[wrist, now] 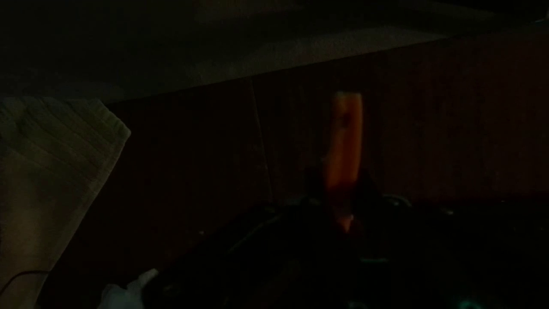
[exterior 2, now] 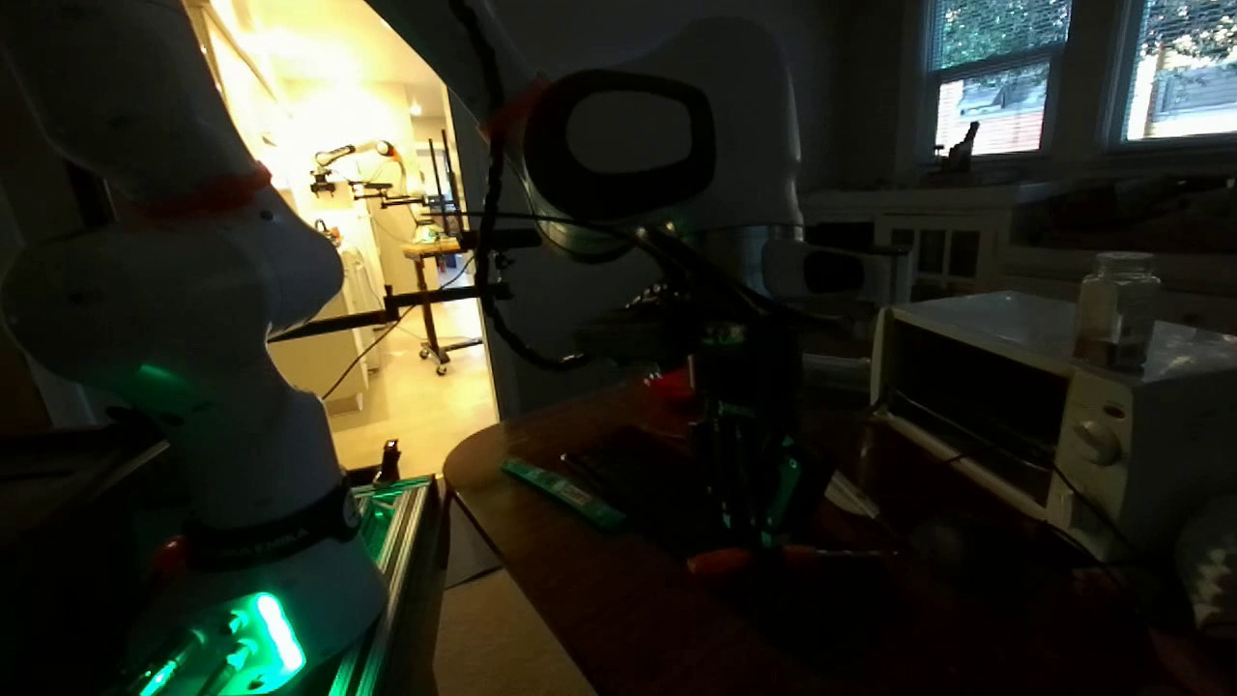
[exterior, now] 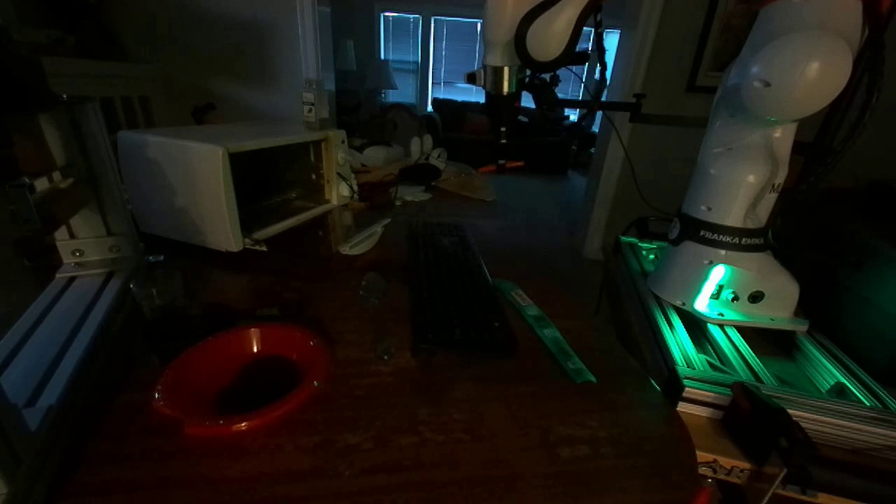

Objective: Pick up the computer mouse and put it in the microwave

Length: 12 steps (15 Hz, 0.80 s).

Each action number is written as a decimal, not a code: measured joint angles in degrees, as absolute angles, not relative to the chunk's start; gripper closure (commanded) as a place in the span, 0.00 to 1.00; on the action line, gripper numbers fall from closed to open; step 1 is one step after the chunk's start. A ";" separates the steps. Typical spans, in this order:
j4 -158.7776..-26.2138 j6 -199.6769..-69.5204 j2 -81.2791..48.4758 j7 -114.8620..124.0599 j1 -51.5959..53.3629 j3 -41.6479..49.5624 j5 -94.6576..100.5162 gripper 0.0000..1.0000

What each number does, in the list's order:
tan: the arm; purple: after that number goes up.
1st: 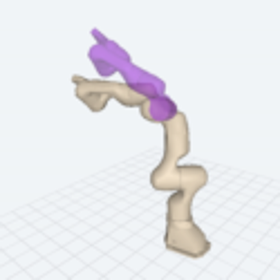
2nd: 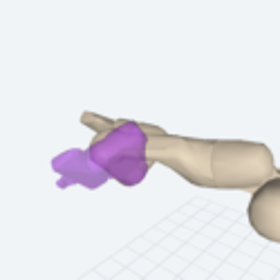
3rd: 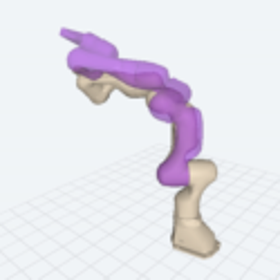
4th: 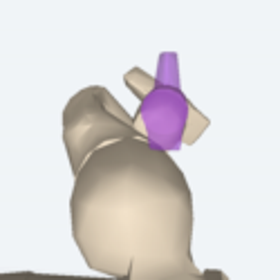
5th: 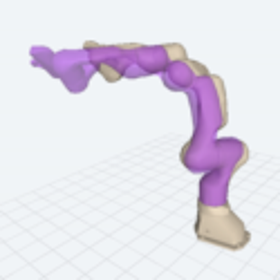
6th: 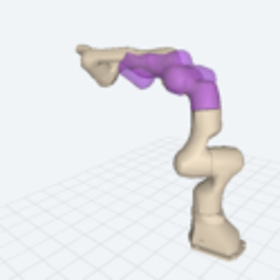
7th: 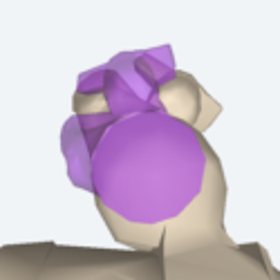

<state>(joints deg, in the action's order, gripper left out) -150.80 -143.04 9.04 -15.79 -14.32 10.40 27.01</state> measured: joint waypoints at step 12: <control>-151.31 -141.57 10.02 -15.78 -11.41 7.42 27.01 0.95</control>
<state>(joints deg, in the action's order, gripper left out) -151.31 -141.57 10.02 -15.78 -11.41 7.42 27.01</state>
